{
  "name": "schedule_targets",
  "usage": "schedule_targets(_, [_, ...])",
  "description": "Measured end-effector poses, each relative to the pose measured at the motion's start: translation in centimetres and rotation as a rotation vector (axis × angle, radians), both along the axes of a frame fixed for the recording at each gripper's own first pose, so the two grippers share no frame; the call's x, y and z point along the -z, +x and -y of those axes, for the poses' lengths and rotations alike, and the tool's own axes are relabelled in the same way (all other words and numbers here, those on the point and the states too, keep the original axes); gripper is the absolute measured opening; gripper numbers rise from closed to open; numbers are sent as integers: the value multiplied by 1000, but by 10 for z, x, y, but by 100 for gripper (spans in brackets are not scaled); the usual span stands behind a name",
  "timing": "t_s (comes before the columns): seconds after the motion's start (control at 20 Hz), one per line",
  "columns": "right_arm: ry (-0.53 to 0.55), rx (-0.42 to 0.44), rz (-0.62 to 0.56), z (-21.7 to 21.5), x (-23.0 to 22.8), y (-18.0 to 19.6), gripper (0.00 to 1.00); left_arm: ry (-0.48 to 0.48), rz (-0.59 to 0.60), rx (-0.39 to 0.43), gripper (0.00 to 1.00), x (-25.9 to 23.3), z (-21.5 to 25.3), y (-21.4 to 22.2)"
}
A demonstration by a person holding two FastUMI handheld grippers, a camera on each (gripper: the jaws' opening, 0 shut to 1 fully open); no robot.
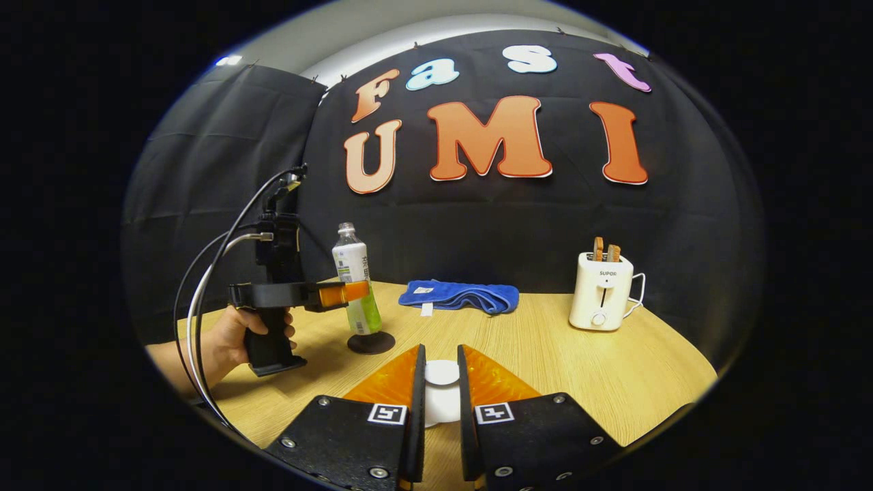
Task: Open the teacup lid with one hand, grasp the water bottle and pour water into the teacup with the other hand; after pouring, place the water bottle on the coaster and then close the teacup lid.
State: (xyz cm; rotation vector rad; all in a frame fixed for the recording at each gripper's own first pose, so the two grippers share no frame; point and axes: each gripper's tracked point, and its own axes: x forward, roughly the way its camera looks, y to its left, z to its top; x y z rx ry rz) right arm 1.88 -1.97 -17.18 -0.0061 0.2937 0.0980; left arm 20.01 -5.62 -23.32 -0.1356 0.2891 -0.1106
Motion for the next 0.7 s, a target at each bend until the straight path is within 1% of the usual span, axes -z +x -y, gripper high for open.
schedule_targets(0.05, [1,0,-3,0,1,0,22,9,-11,-2,67,4,0,1])
schedule_targets(0.1, [0,2,-6,1,1,1,22,25,-21,4,63,7,1,3])
schedule_targets(0.35, [-5,0,-13,-1,3,1,22,77,-46,26,63,16,7,9])
schedule_targets(0.4, [-6,-2,-14,-1,4,0,22,89,-60,20,64,20,6,8])
schedule_targets(0.6, [-7,2,-20,0,6,1,22,82,-83,18,65,27,3,6])
schedule_targets(0.65, [-6,1,-22,0,7,1,22,87,-82,17,67,27,2,6])
schedule_targets(0.7, [-6,1,-23,-1,7,1,22,93,-85,18,66,28,1,6])
